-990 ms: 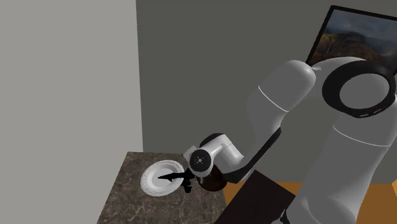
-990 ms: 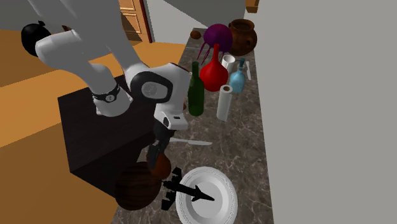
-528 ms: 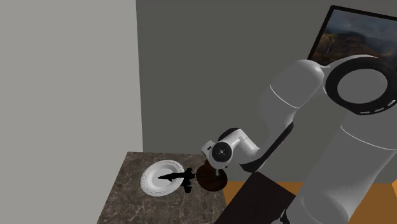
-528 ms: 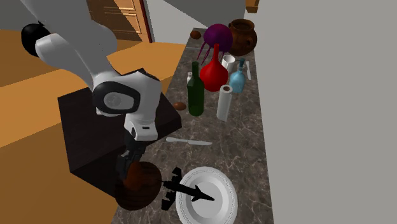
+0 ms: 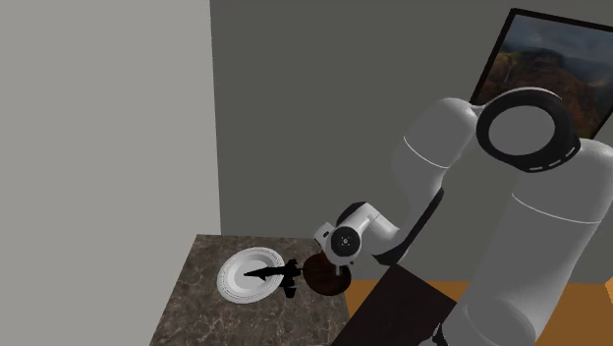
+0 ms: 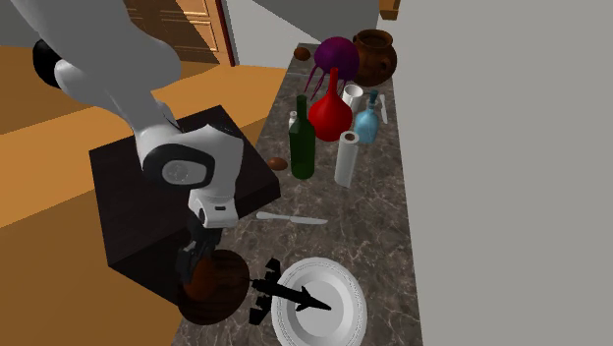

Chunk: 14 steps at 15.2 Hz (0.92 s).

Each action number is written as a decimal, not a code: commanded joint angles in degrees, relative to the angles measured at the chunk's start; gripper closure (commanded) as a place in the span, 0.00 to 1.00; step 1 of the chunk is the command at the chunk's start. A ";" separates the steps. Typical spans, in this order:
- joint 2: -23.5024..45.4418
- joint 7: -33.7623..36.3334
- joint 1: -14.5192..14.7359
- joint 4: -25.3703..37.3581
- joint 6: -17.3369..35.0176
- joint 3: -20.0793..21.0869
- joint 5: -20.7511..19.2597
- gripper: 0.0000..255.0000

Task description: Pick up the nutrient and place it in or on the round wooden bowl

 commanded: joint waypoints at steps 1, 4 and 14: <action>2.34 2.46 0.10 0.95 -0.33 -0.07 -2.13 1.00; 5.64 5.79 0.27 2.27 -0.88 -0.21 -5.02 1.00; 9.52 9.45 0.48 3.91 -1.61 -0.35 -8.15 1.00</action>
